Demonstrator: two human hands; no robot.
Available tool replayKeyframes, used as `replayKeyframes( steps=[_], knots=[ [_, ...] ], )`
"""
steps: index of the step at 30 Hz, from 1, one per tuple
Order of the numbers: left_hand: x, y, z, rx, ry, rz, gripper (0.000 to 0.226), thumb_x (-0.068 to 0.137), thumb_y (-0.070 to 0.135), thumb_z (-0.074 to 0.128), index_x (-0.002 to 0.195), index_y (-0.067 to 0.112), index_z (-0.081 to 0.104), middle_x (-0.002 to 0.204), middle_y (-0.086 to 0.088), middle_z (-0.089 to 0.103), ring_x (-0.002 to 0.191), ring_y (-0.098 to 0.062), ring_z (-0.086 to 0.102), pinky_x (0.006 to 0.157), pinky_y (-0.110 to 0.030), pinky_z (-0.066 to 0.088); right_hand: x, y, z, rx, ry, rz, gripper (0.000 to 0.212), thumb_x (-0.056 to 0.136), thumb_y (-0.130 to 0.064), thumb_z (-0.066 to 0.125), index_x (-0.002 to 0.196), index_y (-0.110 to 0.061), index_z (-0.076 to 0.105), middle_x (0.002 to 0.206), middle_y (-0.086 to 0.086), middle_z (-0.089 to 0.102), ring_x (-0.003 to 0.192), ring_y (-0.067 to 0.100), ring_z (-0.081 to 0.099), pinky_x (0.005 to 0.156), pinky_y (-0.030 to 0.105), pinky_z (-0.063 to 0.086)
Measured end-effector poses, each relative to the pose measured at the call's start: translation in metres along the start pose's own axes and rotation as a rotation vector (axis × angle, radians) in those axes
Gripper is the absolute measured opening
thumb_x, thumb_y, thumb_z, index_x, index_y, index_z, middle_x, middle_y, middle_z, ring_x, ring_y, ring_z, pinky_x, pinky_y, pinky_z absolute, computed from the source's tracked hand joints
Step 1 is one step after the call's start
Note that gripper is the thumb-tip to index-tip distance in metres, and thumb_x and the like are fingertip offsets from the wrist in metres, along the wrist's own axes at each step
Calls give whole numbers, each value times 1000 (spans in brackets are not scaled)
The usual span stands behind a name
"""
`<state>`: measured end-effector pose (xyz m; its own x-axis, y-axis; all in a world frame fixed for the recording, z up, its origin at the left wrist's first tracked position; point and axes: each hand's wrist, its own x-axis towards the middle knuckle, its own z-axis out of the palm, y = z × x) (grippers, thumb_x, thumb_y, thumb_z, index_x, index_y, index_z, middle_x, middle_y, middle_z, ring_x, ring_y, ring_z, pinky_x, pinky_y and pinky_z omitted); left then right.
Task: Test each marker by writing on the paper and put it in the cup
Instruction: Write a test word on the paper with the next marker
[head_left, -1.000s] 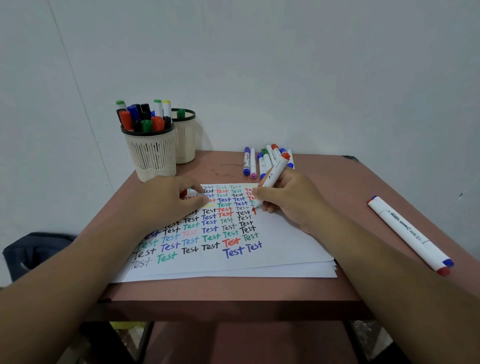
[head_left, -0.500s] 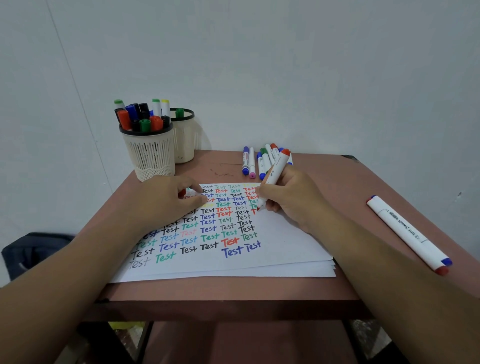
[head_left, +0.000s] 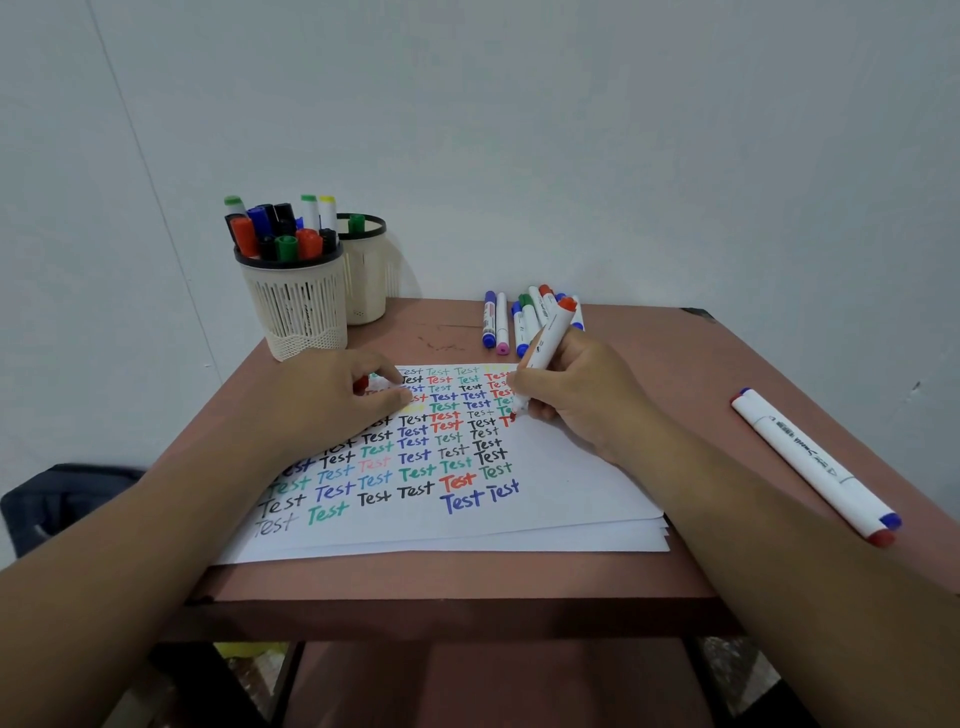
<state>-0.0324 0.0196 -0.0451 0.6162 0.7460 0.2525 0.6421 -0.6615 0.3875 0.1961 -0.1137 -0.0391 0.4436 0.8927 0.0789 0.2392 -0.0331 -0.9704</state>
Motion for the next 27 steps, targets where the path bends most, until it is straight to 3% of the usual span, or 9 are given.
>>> replayKeyframes(
  steps=[3, 8, 13, 18, 27],
  knots=[
    [0, 1, -1, 8, -7, -4, 31, 90, 63, 58, 110, 43, 68, 75, 7, 61, 67, -8, 56, 57, -26, 38, 0, 0, 0, 19, -23, 14, 18, 87, -1, 76, 93, -14, 66, 78, 2, 66, 57, 6, 63, 58, 23, 51],
    [0, 0, 0, 10, -3, -8, 31, 89, 65, 57, 108, 43, 68, 73, 8, 61, 65, -7, 56, 57, -26, 37, 1, 1, -1, 31, -17, 29, 17, 89, 0, 73, 96, -13, 65, 85, 3, 64, 72, 14, 63, 61, 23, 53],
    [0, 2, 0, -29, 13, -17, 27, 89, 61, 61, 106, 42, 69, 73, 8, 61, 65, -7, 55, 57, -26, 37, 3, 2, -2, 20, 62, 5, 16, 87, -1, 72, 92, -14, 64, 81, 6, 60, 67, 15, 57, 61, 26, 52],
    [-1, 2, 0, -31, 5, -18, 28, 89, 62, 60, 107, 42, 69, 73, 8, 61, 64, -7, 55, 57, -26, 37, 4, 4, -1, -35, 65, 1, 19, 88, -6, 75, 102, -15, 66, 96, 12, 67, 82, 19, 64, 67, 29, 58],
    [-1, 3, -1, -31, -4, -18, 30, 89, 61, 59, 109, 42, 69, 73, 9, 60, 65, -7, 55, 56, -25, 36, 2, 2, -2, 3, 32, 5, 16, 90, -3, 74, 101, -12, 66, 87, 3, 64, 75, 13, 64, 67, 26, 57]
  ],
)
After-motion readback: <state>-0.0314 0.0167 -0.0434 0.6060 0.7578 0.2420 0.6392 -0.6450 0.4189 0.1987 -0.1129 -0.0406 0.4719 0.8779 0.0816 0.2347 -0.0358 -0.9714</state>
